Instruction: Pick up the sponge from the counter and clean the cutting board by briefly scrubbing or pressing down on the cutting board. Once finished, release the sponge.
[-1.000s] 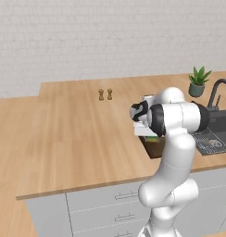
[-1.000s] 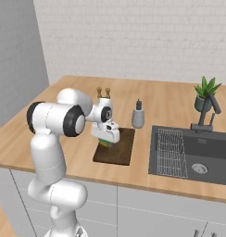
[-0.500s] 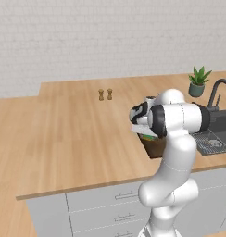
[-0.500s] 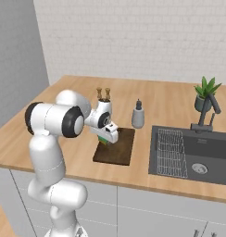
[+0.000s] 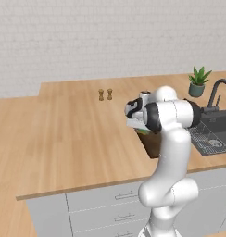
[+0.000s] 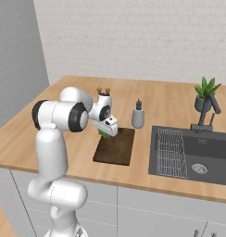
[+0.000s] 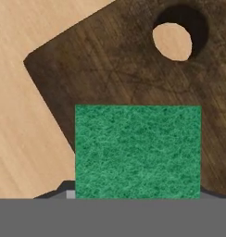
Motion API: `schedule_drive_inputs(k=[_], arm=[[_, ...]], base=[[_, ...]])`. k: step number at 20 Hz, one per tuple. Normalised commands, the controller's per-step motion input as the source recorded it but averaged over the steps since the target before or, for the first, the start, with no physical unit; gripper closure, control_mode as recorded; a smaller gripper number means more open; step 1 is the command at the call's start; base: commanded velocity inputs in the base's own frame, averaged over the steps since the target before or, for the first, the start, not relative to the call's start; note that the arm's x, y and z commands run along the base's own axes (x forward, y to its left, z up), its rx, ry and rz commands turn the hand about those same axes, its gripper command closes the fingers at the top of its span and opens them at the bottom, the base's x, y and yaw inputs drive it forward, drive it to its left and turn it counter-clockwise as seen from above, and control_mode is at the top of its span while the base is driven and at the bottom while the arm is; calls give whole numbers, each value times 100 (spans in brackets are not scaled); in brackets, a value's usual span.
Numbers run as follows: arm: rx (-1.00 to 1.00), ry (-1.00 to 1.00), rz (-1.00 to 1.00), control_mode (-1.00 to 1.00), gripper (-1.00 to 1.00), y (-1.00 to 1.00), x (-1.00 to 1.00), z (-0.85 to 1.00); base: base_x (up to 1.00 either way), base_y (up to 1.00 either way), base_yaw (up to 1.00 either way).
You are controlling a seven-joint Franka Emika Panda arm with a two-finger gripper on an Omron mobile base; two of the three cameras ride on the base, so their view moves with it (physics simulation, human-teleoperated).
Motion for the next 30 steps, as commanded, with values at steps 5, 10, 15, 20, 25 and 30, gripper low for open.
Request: schedule_drive_inputs(k=[5, 10, 15, 20, 25, 30], arm=[[-1, -3, -2, -100, 100, 20, 59, -23], [-6, -1, -2, -100, 100, -42, 14, -37], [-3, 0, -2, -100, 100, -78, 0, -33], [0, 0, 0, -100, 100, -79, 2, -8], [1, -10, 0, -100, 100, -58, -2, 30], [4, -13, 0, -100, 100, -33, 1, 40]], base=[[0, 0, 0], [0, 0, 0], [0, 0, 0], [0, 0, 0], [0, 0, 0], [0, 0, 0]])
